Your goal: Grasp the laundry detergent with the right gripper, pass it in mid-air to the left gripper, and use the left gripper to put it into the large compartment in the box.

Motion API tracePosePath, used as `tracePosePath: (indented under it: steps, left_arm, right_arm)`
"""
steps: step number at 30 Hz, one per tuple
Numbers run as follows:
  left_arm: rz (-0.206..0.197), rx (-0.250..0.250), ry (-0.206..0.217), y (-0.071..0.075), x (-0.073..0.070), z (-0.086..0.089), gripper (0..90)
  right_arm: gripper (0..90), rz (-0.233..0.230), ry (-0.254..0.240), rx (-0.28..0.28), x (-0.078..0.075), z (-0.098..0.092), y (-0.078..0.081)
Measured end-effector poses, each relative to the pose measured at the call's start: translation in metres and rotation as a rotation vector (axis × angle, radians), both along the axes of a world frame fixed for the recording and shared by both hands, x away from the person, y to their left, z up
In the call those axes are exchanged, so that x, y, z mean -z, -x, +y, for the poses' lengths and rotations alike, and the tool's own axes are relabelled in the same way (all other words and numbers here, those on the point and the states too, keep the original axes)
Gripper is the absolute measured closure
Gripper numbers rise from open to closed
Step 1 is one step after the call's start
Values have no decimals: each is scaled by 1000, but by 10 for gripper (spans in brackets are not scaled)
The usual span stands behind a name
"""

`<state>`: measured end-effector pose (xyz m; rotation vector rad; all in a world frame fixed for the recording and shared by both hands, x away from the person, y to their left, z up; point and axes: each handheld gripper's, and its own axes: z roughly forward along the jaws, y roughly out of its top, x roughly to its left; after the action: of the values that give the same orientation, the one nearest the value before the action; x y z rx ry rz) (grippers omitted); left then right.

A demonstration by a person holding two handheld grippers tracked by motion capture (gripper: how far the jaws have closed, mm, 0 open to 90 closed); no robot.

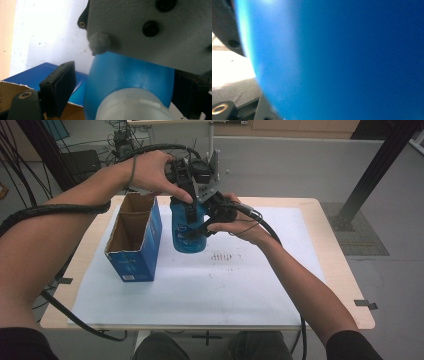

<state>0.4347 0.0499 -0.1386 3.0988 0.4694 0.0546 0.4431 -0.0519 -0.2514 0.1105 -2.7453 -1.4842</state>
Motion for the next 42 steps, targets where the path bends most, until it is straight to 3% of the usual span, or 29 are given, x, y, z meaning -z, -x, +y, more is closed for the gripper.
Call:
tracePosePath:
  steps: [12, 42]
  left_arm:
    - [9, 24, 13, 2, 0, 2, 337]
    - [9, 37, -10, 4, 4, 1, 352]
  right_arm:
    - [435, -8, 3, 2, 0, 0, 0]
    - [433, -10, 10, 3, 3, 1, 2]
